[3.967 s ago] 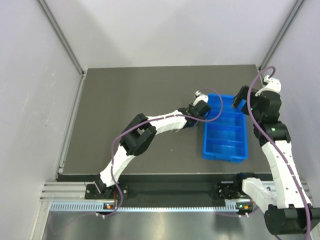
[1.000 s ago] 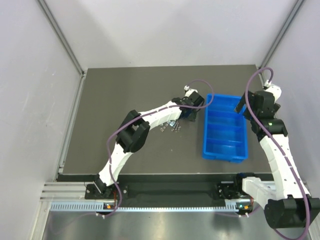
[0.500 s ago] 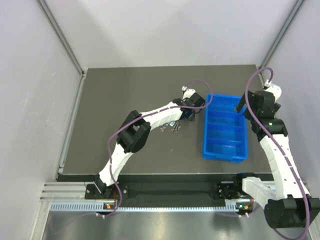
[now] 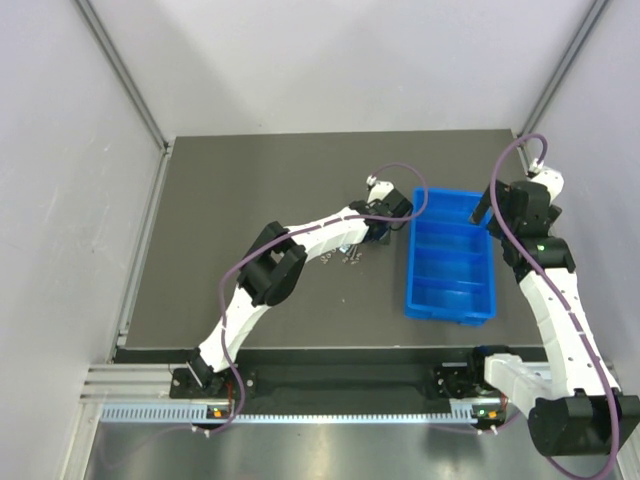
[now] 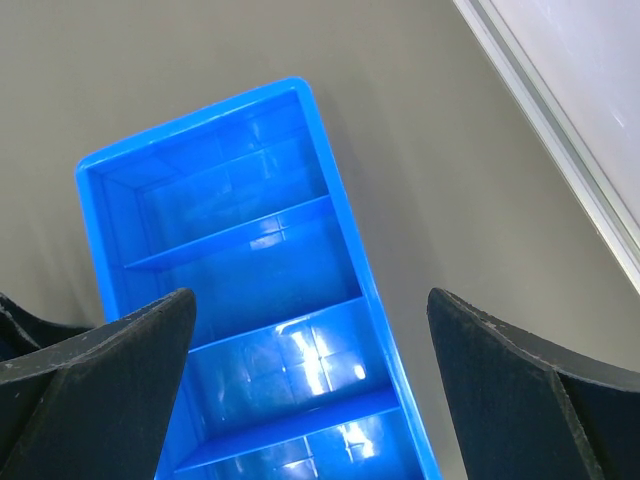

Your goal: Sort the screws and nuts into containers

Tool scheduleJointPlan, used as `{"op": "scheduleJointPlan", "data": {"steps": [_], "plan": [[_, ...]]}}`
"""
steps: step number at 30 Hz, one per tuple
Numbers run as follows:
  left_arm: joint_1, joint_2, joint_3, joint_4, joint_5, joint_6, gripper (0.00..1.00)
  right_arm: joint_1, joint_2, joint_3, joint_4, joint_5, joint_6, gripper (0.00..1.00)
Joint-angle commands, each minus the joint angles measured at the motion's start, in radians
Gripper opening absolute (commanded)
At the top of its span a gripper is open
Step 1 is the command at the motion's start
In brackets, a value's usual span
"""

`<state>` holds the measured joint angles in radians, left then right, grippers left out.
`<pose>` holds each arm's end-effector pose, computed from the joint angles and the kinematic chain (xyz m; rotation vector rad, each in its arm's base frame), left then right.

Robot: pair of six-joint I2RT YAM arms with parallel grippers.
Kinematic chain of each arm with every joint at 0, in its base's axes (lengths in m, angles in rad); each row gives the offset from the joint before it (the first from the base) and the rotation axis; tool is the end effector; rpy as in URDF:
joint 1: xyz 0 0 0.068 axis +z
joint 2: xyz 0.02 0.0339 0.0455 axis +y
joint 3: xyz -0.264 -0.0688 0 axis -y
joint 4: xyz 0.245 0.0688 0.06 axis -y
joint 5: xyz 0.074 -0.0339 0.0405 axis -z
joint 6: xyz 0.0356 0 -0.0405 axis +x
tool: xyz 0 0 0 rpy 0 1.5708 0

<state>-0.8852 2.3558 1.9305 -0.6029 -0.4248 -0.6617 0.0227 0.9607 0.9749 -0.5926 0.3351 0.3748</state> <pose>0.3339 -0.3851 0.1627 0.1279 2.4651 -0.0986 0.2032 -0.0071 0.3345 0.5590 2.0406 -0.1241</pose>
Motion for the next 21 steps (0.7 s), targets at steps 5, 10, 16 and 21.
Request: {"op": "scheduleJointPlan", "data": {"steps": [5, 10, 16, 21], "plan": [[-0.003, 0.028, 0.015, -0.015, -0.026, 0.011, 0.32, -0.013, -0.004, -0.008, 0.051, -0.005, -0.011, 1.00], [-0.003, 0.030, 0.005, -0.015, -0.025, 0.033, 0.23, -0.013, -0.007, -0.013, 0.051, -0.007, -0.013, 0.99], [-0.003, 0.016, 0.007, -0.014, -0.008, 0.068, 0.20, -0.015, -0.010, -0.015, 0.051, -0.007, -0.016, 1.00], [-0.003, -0.065, -0.016, -0.014, 0.006, 0.096, 0.20, -0.015, -0.007, -0.019, 0.057, -0.011, -0.014, 1.00]]}}
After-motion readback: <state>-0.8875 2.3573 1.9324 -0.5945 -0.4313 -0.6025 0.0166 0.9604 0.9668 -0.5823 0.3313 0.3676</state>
